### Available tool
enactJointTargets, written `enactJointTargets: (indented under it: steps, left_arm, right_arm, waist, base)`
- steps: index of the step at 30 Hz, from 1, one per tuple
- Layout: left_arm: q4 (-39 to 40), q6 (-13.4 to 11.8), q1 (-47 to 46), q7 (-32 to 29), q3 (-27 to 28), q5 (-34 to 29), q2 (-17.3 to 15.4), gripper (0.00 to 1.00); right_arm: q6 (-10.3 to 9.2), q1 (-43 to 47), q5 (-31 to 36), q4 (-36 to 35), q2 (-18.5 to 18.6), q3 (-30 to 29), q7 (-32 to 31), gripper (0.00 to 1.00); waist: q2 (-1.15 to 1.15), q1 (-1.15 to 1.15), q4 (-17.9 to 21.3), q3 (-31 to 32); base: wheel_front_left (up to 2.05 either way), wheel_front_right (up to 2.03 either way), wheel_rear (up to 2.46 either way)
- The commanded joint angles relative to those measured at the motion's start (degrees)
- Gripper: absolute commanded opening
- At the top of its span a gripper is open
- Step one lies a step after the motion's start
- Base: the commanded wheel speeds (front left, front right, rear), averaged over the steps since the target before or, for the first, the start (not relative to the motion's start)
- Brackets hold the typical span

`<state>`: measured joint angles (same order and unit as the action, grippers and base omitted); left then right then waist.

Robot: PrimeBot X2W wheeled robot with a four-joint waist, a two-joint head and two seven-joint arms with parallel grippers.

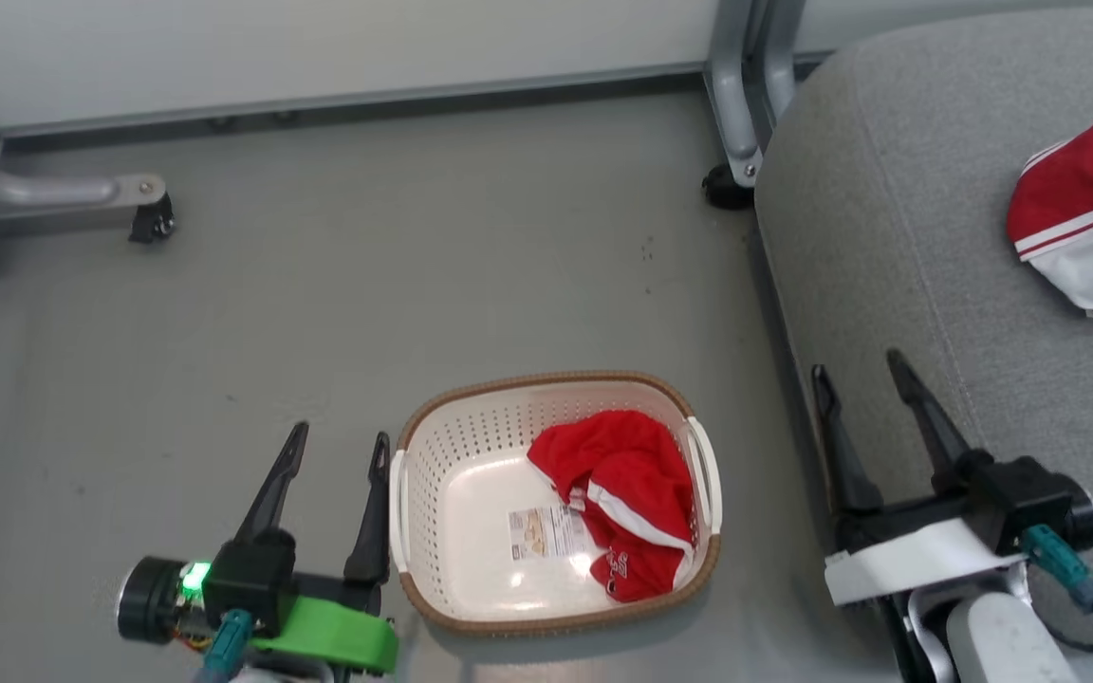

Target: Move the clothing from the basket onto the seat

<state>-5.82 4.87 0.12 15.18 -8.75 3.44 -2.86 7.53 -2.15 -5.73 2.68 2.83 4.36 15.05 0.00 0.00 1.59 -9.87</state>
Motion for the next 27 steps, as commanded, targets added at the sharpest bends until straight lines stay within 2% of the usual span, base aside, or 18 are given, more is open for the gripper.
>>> enactJointTargets:
  steps: [1,4,10,16,20,27]
  left_arm:
    - [-0.61,0.5,-3.29,-0.05,-0.46,-0.68,-0.08,1.0]
    - [-2.56,1.26,-8.1,-0.05,-1.4,-1.16,-0.49,1.0]
    - [-7.65,2.38,-19.4,-0.05,-7.0,-3.96,-4.18,1.0]
    - [-14.71,2.62,-31.8,-0.06,-17.43,-6.22,-8.48,1.0]
    - [-19.98,2.6,-39.2,-0.05,-24.83,-7.08,-11.9,1.0]
    - [-29.08,2.61,-50.5,-0.05,-39.19,-7.05,-13.47,1.0]
  right_arm:
    - [-0.08,-2.56,0.71,-0.98,0.23,-0.55,0.2,1.0]
    - [-0.08,-6.26,1.28,-3.11,0.65,-1.23,0.19,1.0]
    - [-0.08,-12.29,1.85,-8.21,1.3,-4.59,0.2,1.0]
    - [-0.08,-15.72,0.42,-11.81,0.95,-9.89,0.2,1.0]
    - [-0.08,-17.57,-1.49,-13.49,0.26,-12.96,0.2,1.0]
    - [-0.08,-18.84,-5.03,-15.26,0.04,-13.81,0.2,1.0]
  waist:
    - [0.0,0.0,-0.02,-11.04]
    - [0.0,0.0,0.57,-16.34]
    - [0.0,0.0,2.39,-26.94]
    - [0.0,0.0,5.62,-35.56]
    - [0.0,0.0,9.38,-40.43]
    - [0.0,0.0,13.01,-46.68]
  base:
    - [0.0,0.0,0.0]
    - [0.0,0.0,0.0]
    - [0.0,0.0,0.0]
    - [0.0,0.0,0.0]
    - [0.0,0.0,0.0]
    - [0.0,0.0,0.0]
